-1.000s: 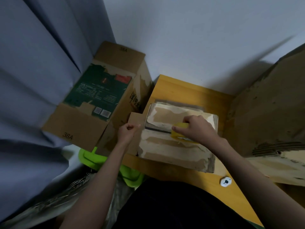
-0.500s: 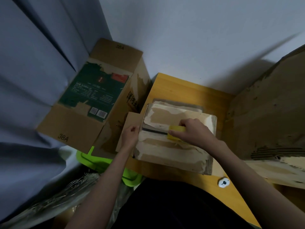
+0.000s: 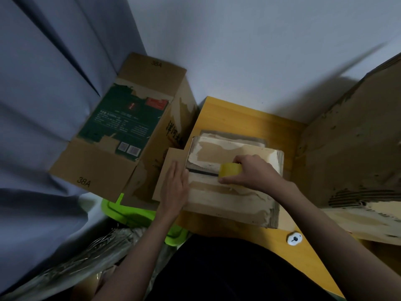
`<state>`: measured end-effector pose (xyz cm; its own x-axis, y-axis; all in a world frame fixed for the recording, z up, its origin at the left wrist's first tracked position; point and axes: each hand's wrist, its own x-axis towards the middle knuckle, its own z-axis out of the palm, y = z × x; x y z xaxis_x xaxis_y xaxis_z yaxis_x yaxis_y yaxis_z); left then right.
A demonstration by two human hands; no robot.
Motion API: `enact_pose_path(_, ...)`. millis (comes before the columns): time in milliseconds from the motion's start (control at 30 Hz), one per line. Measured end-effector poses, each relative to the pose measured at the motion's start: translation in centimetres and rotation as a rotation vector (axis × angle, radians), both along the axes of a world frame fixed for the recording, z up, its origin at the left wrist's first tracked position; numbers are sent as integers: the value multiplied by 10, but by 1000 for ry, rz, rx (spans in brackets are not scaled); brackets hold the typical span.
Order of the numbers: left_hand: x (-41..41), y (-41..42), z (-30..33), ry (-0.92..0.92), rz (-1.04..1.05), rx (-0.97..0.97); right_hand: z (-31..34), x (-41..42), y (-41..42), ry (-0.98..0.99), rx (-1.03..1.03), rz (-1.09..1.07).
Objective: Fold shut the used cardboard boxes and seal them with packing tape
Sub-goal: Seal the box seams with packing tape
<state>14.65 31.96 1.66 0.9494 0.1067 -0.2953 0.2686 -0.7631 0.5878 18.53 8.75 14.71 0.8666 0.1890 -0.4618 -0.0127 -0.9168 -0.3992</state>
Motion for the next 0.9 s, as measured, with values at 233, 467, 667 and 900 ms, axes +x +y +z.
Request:
enact_pose_path(233, 3, -13, -5, -161, -446, 167, 1, -1, -1, 42, -51, 101)
enact_pose_path(467, 1, -13, -11, -165, -457, 274, -1, -13, -13, -18, -53, 157)
enact_pose_path(667, 0, -11, -14, -178, -454, 261, -3, -25, -31, -123, -98, 166)
enact_pose_path(900, -1, -11, -15, -179, -457, 250, 6, -52, -91, -160, -252, 34)
